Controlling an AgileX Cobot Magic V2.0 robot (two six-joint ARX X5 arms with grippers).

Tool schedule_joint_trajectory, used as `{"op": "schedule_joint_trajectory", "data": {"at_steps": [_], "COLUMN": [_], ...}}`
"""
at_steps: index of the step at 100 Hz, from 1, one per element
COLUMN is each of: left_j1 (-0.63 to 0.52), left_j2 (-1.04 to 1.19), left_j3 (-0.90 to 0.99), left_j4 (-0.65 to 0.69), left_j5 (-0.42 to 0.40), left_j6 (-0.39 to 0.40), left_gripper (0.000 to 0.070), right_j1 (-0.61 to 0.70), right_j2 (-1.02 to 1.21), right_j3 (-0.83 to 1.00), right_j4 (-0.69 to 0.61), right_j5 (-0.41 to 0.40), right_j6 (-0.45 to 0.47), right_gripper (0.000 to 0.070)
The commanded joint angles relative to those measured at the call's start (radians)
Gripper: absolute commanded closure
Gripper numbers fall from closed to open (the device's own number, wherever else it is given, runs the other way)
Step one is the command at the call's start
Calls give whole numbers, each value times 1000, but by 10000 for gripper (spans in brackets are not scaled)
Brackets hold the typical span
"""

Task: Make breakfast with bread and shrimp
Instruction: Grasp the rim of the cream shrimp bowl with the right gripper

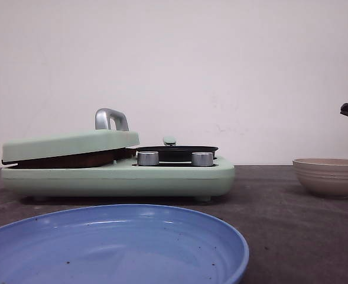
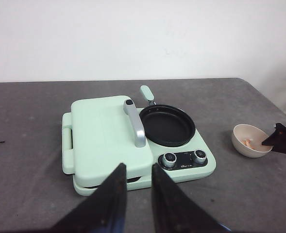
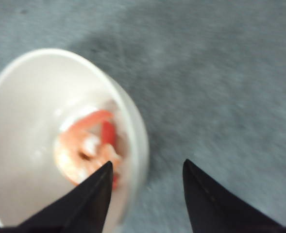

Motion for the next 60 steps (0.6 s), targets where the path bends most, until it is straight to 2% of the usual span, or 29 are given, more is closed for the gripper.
{"op": "schedule_joint_trajectory", "data": {"at_steps": [1,5,23,26,31,49,60], "left_j1": [-5,-5,-5,-5,-5,-5,-5], "left_j2": [3,3,3,3,3,3,3], "left_j3": [13,13,13,13,13,13,13], "left_j4": [10,10,9,9,10,10,9], "left_j5": [-3,-3,-3,-3,-3,-3,-3], "left_j6": [10,10,10,10,10,10,10], "left_gripper": [700,700,700,700,700,700,700], "right_j1": [-1,0,0,0,0,0,27], "right_j2": [29,37,74,76,77,72,39], "right_j3": [18,18,18,18,18,18,20], "right_j4": [19,22,10,14,22,124,179], "right_j5": [-14,-18,-21,-21,-28,-140,-148], "right_j6": [35,43,55,55,54,47,39], "right_gripper": [500,522,537,575,699,700,700]}}
